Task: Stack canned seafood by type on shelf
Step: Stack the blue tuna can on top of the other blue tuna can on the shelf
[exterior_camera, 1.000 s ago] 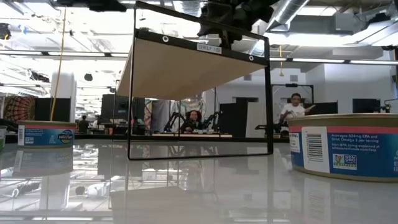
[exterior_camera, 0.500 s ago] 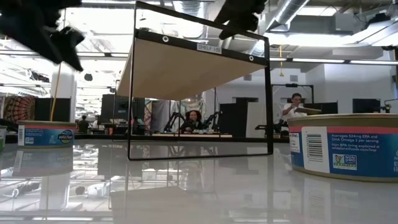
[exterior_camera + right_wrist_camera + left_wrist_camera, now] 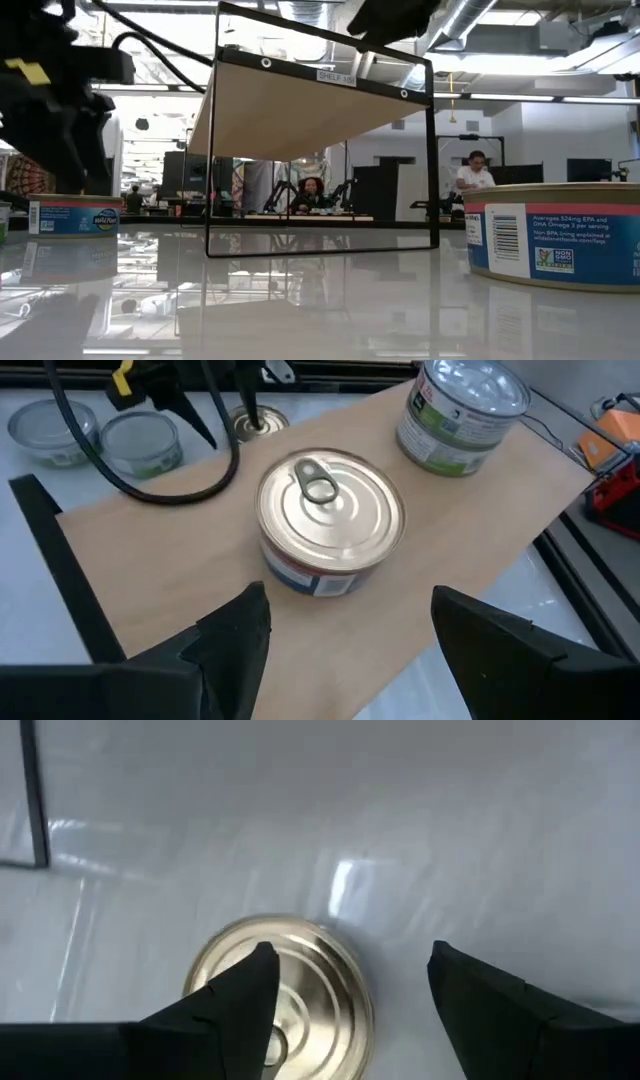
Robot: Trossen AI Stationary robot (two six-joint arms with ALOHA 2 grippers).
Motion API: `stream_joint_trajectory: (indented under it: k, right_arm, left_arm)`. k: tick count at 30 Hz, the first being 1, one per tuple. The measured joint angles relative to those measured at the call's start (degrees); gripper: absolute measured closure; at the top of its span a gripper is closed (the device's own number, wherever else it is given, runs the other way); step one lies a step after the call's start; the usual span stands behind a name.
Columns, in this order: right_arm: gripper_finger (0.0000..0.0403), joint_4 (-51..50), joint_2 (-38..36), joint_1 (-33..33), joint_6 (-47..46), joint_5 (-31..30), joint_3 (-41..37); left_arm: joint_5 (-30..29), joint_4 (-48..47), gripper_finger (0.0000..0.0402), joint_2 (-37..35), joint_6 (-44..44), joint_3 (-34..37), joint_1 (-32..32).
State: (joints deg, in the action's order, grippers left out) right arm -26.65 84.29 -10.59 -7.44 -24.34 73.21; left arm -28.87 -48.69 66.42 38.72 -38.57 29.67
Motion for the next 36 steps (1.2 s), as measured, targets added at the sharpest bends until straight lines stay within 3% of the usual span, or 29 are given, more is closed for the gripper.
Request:
stream_joint_trajectory:
  k: [11,19,23,36]
  right_arm:
    - [0.0101,0.6,0.3,-1.5,-0.1,-1.7,-0.5]
    - [0.0101,0.6,0.3,-1.3,-1.1,-1.7,-0.4]
    - [0.0101,0.6,0.3,-1.3,-1.4,-1.7,-0.4]
    - [0.0101,0.5,0.3,-1.3,-3.2,-1.6,-0.4]
  left_arm:
    - [1.0,-0.7,0.0275,10.5,0.7,-0.2,0.7]
    - [0.7,-1.1,0.0391,11.0,0.8,-1.5,4.4]
    - [6.1,0.7,0.0401,11.5,1.1,-1.3,5.9]
    - [4.6,-1.0,0.0401,8.2,2.6,-1.7,6.8]
